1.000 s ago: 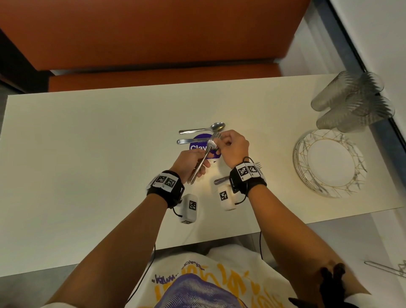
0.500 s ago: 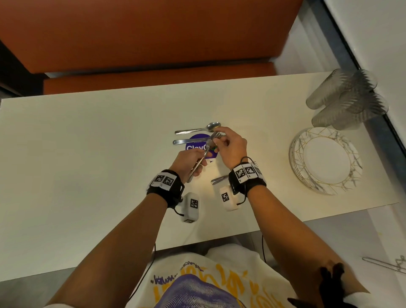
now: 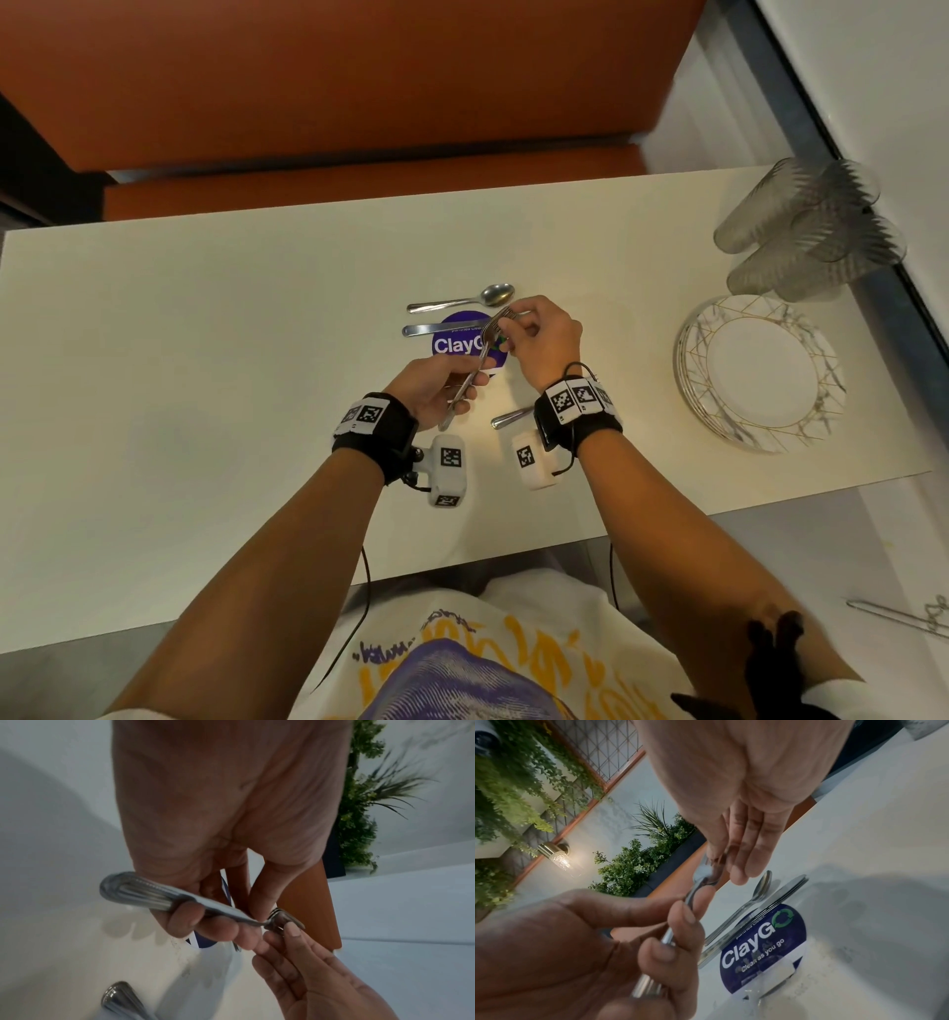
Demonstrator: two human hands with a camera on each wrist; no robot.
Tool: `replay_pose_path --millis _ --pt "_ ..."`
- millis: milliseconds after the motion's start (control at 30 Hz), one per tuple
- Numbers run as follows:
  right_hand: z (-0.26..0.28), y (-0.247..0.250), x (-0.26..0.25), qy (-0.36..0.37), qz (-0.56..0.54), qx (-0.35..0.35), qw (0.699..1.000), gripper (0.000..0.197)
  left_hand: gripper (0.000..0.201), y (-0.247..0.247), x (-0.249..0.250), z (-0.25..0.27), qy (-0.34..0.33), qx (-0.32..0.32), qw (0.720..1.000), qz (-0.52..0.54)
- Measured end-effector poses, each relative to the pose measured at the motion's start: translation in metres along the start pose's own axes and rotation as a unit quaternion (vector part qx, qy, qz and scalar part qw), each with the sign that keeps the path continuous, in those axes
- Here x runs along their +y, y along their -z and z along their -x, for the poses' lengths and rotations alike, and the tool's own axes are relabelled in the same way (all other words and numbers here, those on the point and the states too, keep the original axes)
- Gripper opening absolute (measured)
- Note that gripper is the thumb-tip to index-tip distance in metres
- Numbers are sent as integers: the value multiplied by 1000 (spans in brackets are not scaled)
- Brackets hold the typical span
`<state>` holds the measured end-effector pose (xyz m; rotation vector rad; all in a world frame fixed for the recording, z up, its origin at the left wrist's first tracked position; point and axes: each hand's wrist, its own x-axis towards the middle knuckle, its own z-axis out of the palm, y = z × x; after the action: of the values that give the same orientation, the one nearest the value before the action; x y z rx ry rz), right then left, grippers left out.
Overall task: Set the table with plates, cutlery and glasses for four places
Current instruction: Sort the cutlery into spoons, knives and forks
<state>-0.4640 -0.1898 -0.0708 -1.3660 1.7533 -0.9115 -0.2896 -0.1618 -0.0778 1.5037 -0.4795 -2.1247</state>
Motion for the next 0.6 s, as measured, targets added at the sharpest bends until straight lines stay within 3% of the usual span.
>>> replay_pose_path --millis 333,433,600 --pt "-1 16 14 -34 -13 -20 999 15 27 -5 0 -2 -4 32 999 -27" --pt "1 34 36 -48 54 3 997 8 28 -10 -1 -6 -10 34 998 -49" --pt "13 64 78 -125 216 -8 968 26 30 -25 -7 -13 -17 47 995 -91"
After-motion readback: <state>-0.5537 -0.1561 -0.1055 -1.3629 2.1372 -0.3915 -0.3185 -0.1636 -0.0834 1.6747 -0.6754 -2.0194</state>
